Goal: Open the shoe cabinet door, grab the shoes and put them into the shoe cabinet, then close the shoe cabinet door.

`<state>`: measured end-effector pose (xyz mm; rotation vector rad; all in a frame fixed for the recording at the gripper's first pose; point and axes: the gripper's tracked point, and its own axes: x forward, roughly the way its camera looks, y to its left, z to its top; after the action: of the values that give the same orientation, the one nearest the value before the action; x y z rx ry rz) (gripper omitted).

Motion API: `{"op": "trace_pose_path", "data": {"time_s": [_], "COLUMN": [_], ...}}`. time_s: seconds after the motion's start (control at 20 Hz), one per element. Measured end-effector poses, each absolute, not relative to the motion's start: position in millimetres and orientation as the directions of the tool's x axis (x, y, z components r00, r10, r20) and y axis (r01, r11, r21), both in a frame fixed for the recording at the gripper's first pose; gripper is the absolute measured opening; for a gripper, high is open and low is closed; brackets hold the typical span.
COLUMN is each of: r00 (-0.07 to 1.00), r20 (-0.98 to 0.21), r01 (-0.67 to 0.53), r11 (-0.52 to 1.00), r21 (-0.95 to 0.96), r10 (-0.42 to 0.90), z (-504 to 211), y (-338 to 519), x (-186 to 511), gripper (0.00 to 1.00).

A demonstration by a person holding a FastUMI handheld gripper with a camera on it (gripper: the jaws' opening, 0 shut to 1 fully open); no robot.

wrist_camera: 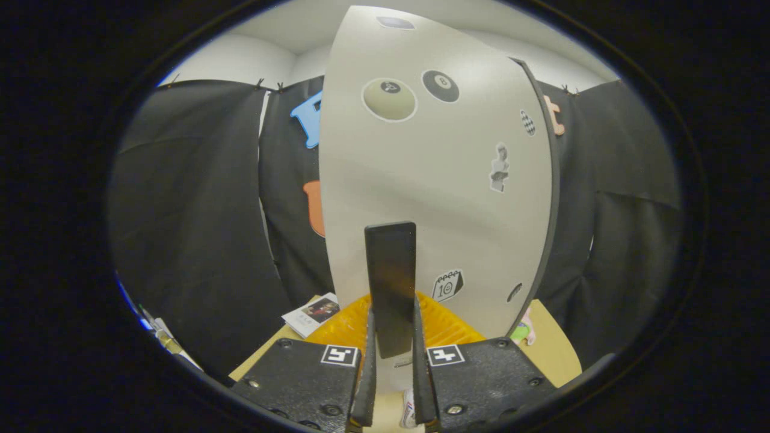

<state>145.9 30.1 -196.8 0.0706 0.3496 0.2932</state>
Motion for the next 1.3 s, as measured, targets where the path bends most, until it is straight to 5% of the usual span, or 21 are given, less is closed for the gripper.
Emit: {"op": "trace_pose_path", "data": {"time_s": [0.85, 1.3], "r00": [0.863, 0.92], "r20": [-0.332, -0.315], "r01": [-0.357, -0.219], "r11": [0.925, 0.973], "r21": [0.134, 0.077], "r10": [0.381, 0.232], "z": [-198, -196], "y": [-114, -226], "x": [66, 62], "gripper": [0.27, 0.24]}}
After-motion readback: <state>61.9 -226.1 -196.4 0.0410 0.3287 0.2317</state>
